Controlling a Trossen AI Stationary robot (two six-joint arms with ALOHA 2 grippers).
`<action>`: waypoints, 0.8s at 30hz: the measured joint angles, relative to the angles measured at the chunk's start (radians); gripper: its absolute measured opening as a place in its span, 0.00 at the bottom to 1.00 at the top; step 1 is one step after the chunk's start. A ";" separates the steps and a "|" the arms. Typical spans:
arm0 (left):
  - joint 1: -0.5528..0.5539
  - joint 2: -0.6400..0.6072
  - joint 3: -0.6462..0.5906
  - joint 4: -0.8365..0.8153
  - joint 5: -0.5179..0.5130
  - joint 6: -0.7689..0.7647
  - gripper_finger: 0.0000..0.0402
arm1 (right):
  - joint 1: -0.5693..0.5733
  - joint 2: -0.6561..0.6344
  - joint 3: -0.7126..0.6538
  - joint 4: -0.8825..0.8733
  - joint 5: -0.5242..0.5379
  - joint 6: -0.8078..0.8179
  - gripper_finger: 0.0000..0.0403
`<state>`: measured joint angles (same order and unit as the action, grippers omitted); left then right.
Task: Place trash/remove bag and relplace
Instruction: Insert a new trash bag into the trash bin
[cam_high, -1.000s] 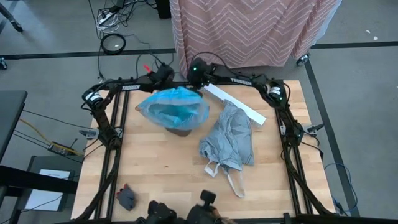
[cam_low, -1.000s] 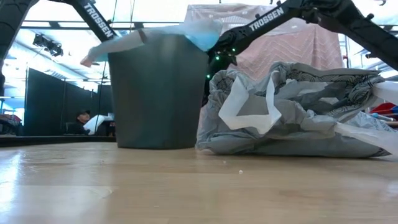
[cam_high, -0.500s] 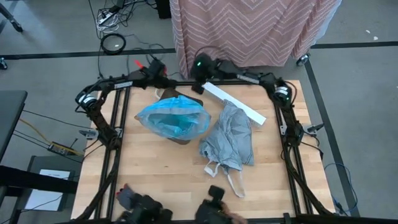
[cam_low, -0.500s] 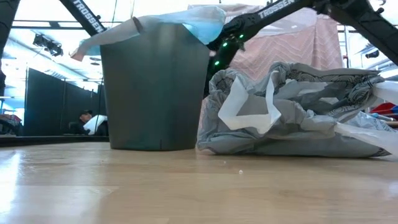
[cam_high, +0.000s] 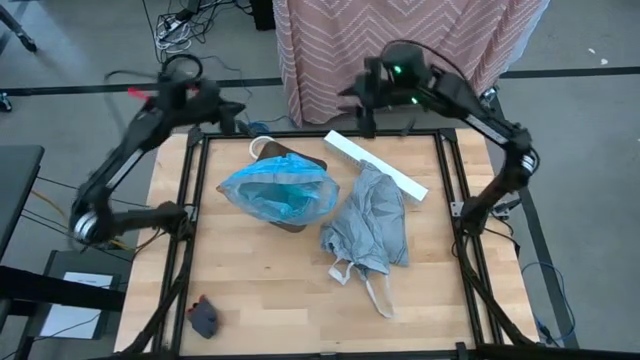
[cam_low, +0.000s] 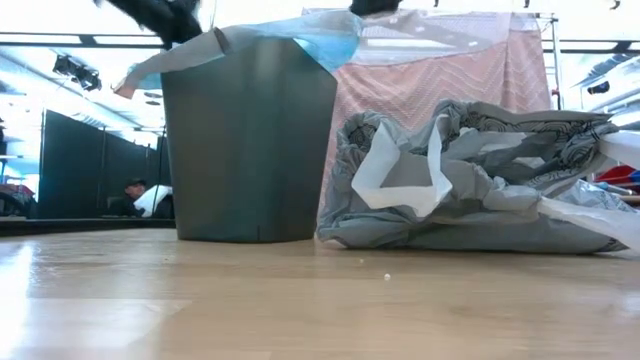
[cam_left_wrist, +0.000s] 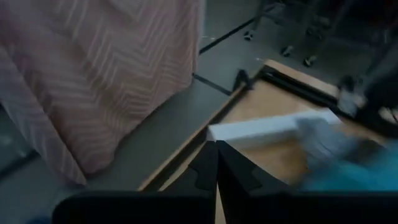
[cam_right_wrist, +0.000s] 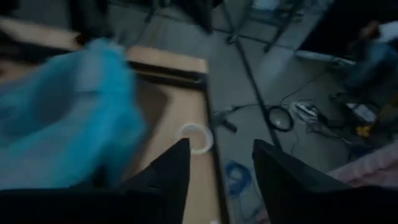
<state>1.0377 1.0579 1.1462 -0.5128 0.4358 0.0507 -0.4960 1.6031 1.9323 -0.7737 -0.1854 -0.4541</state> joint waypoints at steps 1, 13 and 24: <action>-0.031 -0.057 0.011 -0.060 -0.026 0.025 0.03 | 0.036 -0.017 0.000 -0.031 0.019 -0.006 0.41; -0.394 -0.354 0.030 -0.320 -0.124 -0.086 0.14 | 0.422 0.008 -0.003 -0.186 0.417 -0.050 0.57; -0.691 -0.178 0.030 -0.483 -0.339 -0.009 0.18 | 0.525 0.092 -0.002 -0.121 0.640 -0.073 0.59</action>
<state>0.3463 0.8797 1.1759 -0.9958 0.0965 0.0419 0.0288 1.6952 1.9299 -0.8951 0.4544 -0.5269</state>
